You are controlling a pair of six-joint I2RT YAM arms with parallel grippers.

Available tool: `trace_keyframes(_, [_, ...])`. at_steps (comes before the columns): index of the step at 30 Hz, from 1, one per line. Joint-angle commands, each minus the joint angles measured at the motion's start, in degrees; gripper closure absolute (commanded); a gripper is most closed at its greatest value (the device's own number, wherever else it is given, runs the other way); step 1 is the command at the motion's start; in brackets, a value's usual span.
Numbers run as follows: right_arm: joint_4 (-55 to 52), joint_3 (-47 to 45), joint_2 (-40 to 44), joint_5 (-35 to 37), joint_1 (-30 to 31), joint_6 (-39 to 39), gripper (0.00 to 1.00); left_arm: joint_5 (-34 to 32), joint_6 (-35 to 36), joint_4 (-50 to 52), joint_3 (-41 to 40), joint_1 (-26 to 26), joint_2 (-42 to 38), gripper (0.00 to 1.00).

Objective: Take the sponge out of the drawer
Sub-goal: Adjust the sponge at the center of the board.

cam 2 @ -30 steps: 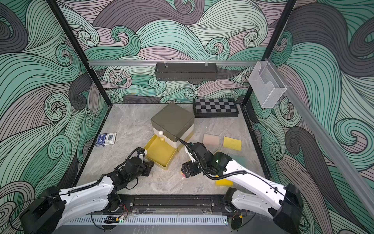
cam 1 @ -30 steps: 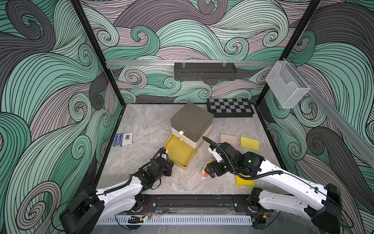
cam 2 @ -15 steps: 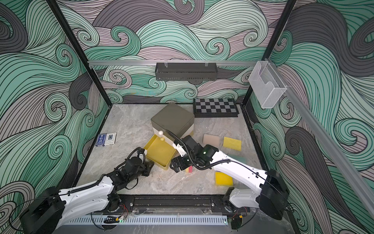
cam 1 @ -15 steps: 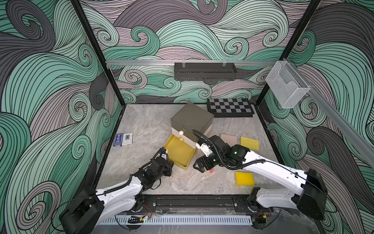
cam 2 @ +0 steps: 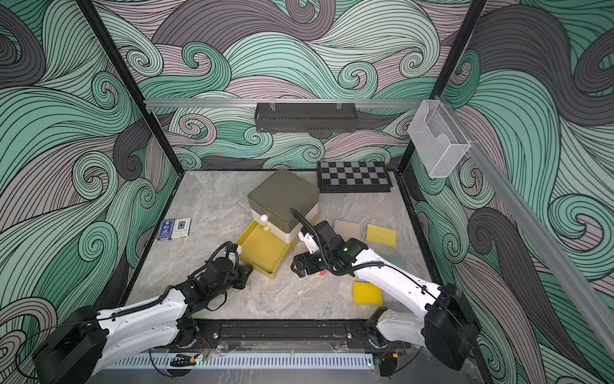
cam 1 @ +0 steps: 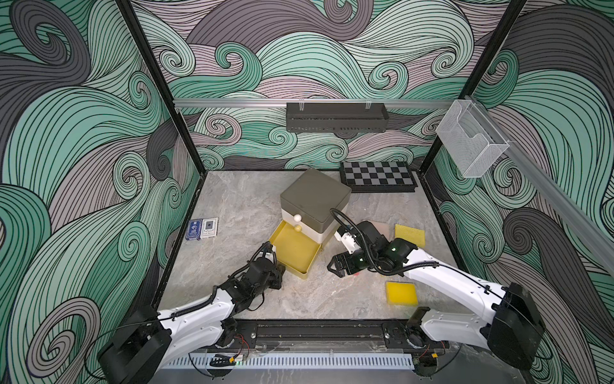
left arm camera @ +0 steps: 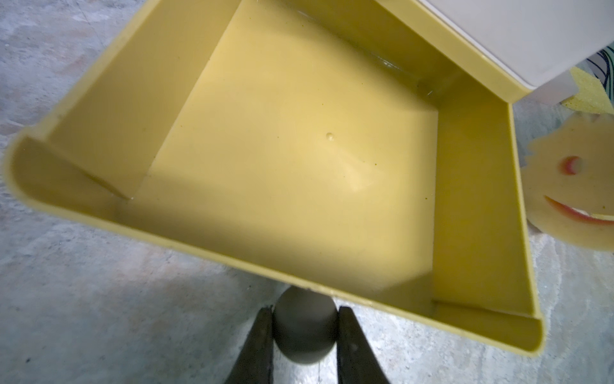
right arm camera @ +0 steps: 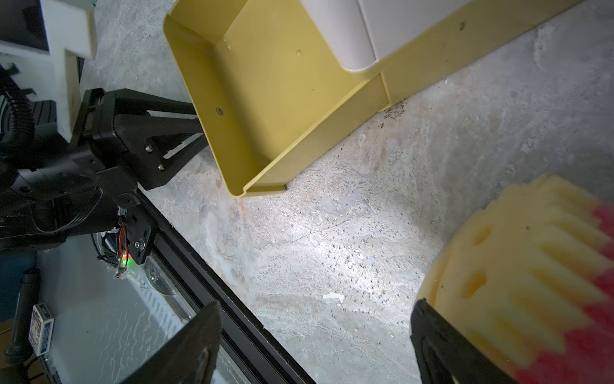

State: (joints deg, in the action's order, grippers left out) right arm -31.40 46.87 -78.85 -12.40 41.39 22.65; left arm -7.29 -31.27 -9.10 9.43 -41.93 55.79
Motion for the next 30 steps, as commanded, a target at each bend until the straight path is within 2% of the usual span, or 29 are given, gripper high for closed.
trace_keyframes(1, [1.2, -0.9, 0.7, 0.3, -1.6, -0.6, 0.12, 0.8, 0.9, 1.9, 0.9, -0.5, 0.7, 0.89])
trace_keyframes(4, [0.7, -2.2, 2.1, 1.3, -3.2, -0.3, 0.11, 0.7, 0.8, 2.2, 0.7, -0.5, 0.1, 0.89])
trace_keyframes(8, [0.8, -3.0, 4.0, -0.7, -4.6, -0.1, 0.12, 0.8, 0.8, 1.8, 0.9, -0.5, 1.0, 0.89])
trace_keyframes(18, [-4.0, 1.4, 10.1, 2.3, -5.9, -2.8, 0.12, 0.7, 0.8, 1.9, 0.9, -0.5, 0.8, 0.89])
trace_keyframes(25, [-11.1, 6.2, 0.2, 15.2, -9.0, -7.6, 0.13, 0.8, 0.9, 2.2, 0.9, -0.5, 0.3, 0.89])
trace_keyframes(30, [-11.5, 8.1, -4.1, 20.3, -9.0, -9.4, 0.12, 0.7, 0.8, 2.2, 0.9, -0.5, 0.4, 0.89])
